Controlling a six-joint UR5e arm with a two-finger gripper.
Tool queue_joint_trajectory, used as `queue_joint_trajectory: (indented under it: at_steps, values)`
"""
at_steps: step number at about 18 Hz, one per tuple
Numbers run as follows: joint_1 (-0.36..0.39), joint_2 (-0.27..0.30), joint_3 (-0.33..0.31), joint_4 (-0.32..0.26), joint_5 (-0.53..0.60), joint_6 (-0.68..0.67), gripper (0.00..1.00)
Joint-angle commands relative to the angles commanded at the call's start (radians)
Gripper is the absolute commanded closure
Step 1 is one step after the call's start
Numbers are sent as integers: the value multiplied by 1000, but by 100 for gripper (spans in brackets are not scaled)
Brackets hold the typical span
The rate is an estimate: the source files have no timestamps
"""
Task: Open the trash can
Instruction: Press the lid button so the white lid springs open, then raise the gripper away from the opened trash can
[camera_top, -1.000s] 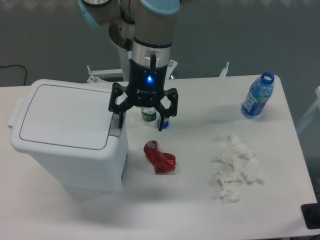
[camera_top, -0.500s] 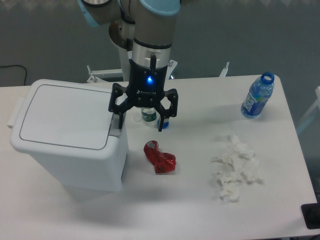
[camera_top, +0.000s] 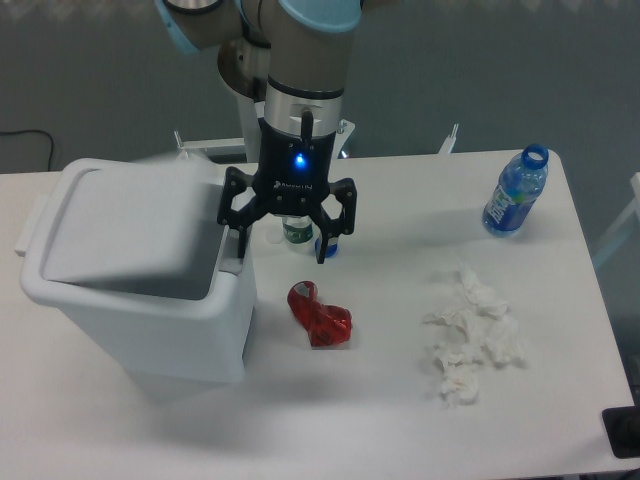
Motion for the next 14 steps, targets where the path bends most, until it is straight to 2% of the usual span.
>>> queue_joint_trajectory:
  at_steps: [6, 12, 14]
  values:
    - [2, 6, 11, -3, -5, -6, 0]
    - [41, 9, 60, 0, -3, 5, 0]
    - [61, 9, 67, 3, 0, 55, 0]
